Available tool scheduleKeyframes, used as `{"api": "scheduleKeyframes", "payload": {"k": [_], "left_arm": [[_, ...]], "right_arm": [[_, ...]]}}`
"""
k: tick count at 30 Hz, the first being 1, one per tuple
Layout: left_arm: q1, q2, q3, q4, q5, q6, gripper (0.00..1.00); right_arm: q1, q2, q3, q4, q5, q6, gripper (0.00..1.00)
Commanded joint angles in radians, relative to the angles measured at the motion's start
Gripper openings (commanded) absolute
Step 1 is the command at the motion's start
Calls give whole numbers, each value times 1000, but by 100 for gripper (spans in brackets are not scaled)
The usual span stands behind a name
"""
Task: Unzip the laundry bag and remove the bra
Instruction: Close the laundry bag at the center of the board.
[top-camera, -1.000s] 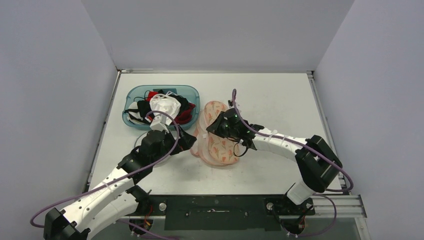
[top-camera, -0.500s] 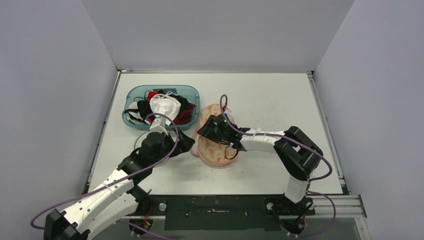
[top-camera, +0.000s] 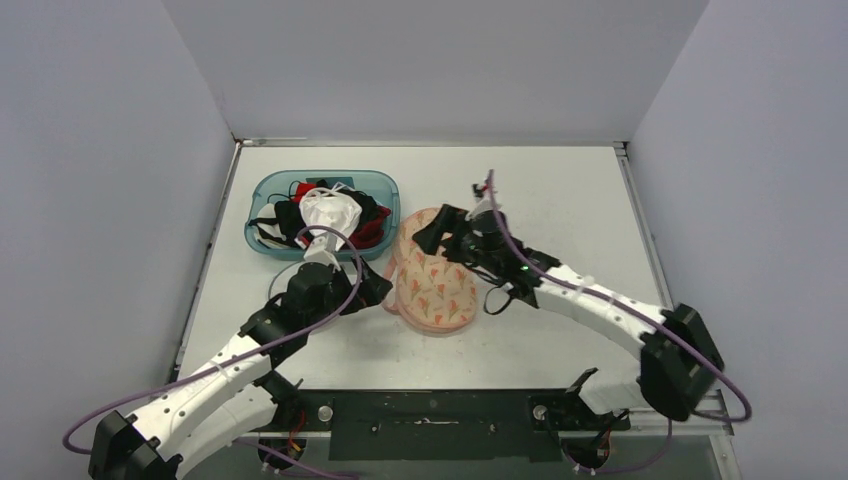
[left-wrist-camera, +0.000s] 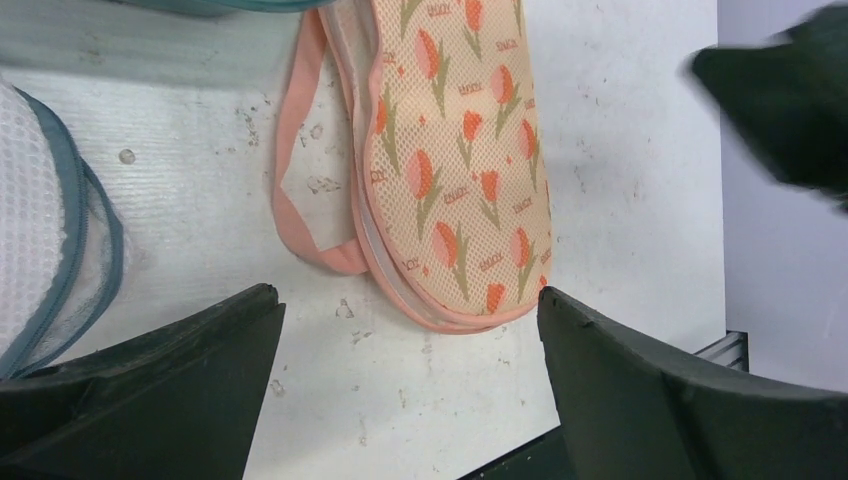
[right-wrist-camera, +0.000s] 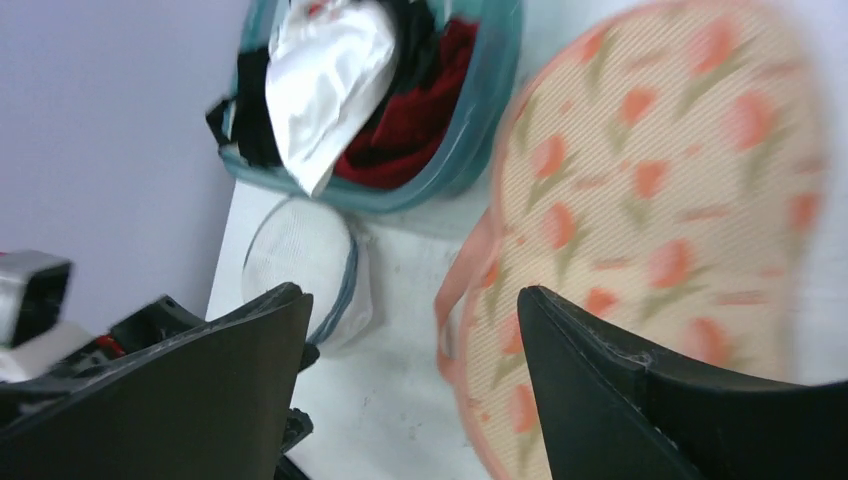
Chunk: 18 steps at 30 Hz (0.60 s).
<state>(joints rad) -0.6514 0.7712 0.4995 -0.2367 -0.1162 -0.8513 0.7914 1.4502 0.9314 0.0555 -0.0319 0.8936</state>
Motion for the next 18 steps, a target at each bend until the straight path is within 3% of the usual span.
{"api": "scheduleKeyframes", "payload": {"k": [1,4,6,11,18], "left_arm": [[8,63,26,92,78,29,96],[-7,152,68,106,74,21,88],[-25,222,103,112,61,19,84],[-64,342,134,158,-6,16,81],[-79,508,184,166,-72,15,75]], "right_arm": [[-220,-226,-169,-48,-71,-222,75],[-390,-286,-341,27,-198,-236,70],[-432,-273,-427,112,-251,-211,68],[-422,-176,-535,354,-296,-129,68],[-380,-14,-495,427,-280,-99,67]]}}
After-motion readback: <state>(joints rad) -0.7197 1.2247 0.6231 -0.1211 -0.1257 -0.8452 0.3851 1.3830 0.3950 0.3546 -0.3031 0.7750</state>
